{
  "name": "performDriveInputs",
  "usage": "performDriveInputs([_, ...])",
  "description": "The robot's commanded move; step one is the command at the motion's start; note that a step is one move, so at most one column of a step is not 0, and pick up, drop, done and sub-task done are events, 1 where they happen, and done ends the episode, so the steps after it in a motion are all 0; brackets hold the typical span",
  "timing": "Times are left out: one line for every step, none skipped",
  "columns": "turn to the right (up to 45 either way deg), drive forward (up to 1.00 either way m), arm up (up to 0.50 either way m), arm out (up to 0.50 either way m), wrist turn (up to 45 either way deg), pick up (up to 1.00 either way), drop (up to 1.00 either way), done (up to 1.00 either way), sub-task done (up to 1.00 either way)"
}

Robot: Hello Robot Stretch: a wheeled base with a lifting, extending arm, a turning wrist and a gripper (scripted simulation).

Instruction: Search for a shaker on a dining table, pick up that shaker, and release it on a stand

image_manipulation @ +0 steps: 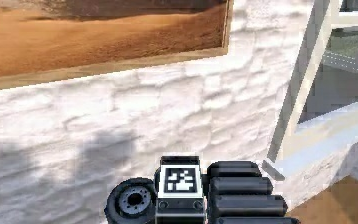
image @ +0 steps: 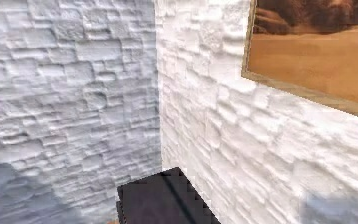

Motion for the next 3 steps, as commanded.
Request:
performDriveInputs([45.0, 0.00, 0.00, 0.00, 0.0, 0.00, 0.00, 0.00, 0.00])
performDriveInputs([45.0, 0.00, 0.00, 0.00, 0.0, 0.00, 0.00, 0.00, 0.00])
performDriveInputs([45.0, 0.00, 0.00, 0.00, 0.0, 0.00, 0.00, 0.00, 0.00])
